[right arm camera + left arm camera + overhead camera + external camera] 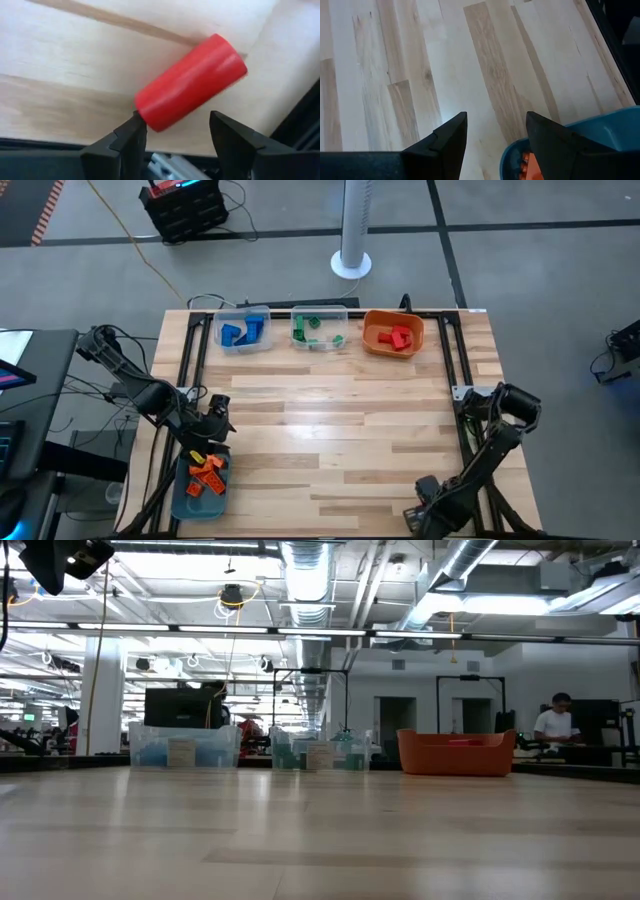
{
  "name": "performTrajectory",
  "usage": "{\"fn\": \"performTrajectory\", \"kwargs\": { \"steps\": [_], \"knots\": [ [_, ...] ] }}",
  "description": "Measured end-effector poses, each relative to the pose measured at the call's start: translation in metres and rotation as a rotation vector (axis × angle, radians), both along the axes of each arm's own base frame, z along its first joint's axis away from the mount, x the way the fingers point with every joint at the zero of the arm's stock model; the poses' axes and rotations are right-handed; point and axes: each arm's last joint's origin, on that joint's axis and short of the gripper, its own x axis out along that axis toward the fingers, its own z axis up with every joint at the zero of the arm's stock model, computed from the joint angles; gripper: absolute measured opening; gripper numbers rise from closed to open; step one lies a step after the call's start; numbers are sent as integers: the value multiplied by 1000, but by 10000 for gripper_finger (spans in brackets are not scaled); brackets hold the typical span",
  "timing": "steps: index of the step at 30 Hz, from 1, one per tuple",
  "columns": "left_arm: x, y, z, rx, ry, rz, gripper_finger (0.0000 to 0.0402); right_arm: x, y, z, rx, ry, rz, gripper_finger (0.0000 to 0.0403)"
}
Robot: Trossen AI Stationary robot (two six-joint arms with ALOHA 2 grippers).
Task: Sort blocks
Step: Put the red block into the orange bin
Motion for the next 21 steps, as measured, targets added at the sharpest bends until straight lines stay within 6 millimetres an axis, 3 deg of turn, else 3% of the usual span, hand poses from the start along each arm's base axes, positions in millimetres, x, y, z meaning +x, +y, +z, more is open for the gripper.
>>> {"fn": "performTrajectory", "kwargs": {
  "steps": [12,21],
  "knots": [
    [0,0,0,3,2,2,196,30,-35,-8,-69,-41,93,216],
    [-1,1,-1,-6,24,12,196,60,-73,-8,-130,-51,156,212]
  ]
}}
